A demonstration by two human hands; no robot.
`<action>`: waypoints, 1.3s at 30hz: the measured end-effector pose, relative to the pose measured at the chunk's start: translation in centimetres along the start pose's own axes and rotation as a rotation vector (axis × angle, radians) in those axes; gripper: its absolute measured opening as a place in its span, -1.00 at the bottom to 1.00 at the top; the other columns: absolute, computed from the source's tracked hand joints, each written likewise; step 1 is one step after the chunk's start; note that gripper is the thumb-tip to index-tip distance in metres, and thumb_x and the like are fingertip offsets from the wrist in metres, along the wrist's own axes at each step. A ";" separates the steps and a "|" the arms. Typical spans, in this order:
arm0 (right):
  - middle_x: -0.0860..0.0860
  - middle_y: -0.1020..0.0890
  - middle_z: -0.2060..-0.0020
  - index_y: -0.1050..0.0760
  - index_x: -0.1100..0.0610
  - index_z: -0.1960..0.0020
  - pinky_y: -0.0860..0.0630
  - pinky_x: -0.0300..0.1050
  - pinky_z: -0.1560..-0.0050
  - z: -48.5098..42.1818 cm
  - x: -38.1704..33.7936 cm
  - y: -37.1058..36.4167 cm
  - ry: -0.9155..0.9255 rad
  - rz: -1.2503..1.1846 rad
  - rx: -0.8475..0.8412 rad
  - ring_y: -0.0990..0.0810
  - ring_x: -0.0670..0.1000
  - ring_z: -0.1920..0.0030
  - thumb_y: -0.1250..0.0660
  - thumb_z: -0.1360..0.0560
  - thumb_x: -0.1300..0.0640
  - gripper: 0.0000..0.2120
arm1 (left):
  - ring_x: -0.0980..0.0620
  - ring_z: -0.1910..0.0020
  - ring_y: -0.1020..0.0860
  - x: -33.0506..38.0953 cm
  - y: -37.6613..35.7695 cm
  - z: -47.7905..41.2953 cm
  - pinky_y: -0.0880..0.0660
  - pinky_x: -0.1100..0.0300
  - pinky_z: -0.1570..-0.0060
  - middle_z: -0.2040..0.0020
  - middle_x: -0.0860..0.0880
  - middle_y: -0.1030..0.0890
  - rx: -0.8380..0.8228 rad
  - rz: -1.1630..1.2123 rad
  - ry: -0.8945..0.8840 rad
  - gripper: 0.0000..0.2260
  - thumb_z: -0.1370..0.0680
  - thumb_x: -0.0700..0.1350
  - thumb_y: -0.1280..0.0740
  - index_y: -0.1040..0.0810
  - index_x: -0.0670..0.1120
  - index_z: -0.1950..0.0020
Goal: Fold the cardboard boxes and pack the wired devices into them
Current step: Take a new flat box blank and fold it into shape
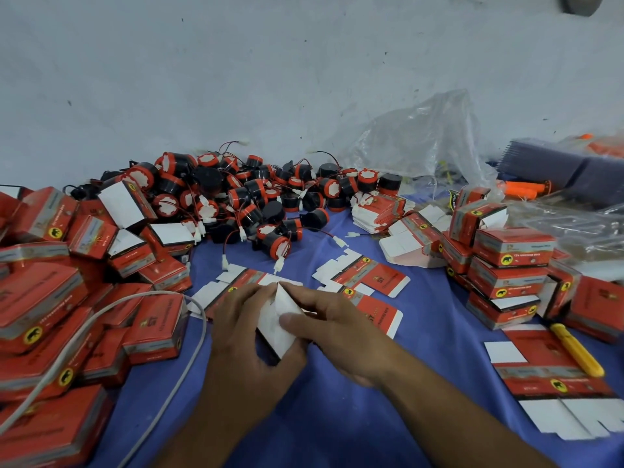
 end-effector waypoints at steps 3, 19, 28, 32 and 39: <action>-0.03 -0.67 -0.20 -0.59 -0.18 -0.27 -0.56 0.09 -0.28 0.0 -0.2 0.0 0.040 0.034 -0.029 -0.63 0.03 -0.24 -0.34 -0.57 0.16 -0.65 | 0.03 -0.35 -0.42 -0.1 0.2 0.1 -0.38 0.24 -0.22 -0.34 0.03 -0.44 0.009 0.078 0.042 -0.35 -0.37 0.16 -0.36 -0.41 -0.08 -0.40; 0.04 -0.59 -0.19 -0.53 0.14 -0.05 -0.62 -0.15 0.16 1.0 2.2 0.6 -0.002 0.058 0.331 -0.67 -0.14 -0.01 -0.36 -0.58 0.27 -0.92 | -0.03 -0.25 -0.42 -4.2 0.0 0.7 -0.41 -0.03 -0.24 -0.28 -0.06 -0.43 0.138 0.262 0.368 -0.83 -0.63 -0.03 -0.19 -0.36 0.06 -0.22; -0.30 -0.64 0.00 -0.49 0.05 0.16 -0.62 -0.04 0.02 1.2 2.3 2.3 -0.029 0.061 0.530 -0.63 -0.18 0.08 -0.33 -0.56 0.18 -0.86 | 0.25 0.04 -0.54 -3.4 -2.0 1.4 -0.49 0.38 0.16 -0.04 0.09 -0.54 0.079 0.557 0.424 -0.84 -0.61 -0.28 -0.27 -0.41 -0.01 0.01; -0.25 -0.66 0.09 -0.48 0.09 0.23 -0.55 -0.09 0.12 1.3 2.4 2.1 -0.037 -0.030 0.607 -0.59 -0.25 0.22 -0.35 -0.51 0.25 -0.84 | 0.19 -0.01 -0.58 -3.3 -2.1 1.4 -0.55 0.31 0.15 -0.07 0.13 -0.58 0.078 0.617 0.435 -0.67 -0.60 -0.32 -0.27 -0.45 0.16 -0.01; -0.27 -0.66 0.13 -0.54 0.08 0.21 -0.57 -0.08 0.11 1.2 2.9 1.8 -0.049 -0.134 0.684 -0.60 -0.20 0.21 -0.34 -0.51 0.27 -0.85 | 0.26 0.05 -0.60 -3.0 -2.0 1.1 -0.55 0.37 0.23 0.03 0.27 -0.61 0.050 0.622 0.403 -0.73 -0.60 -0.33 -0.25 -0.58 0.03 -0.09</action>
Point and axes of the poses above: each hand's wrist, its own z-axis away from the middle knuckle, its own y-axis out of the back of the hand, x = y × z, the point moved 6 cm from there along -z, towards the middle knuckle
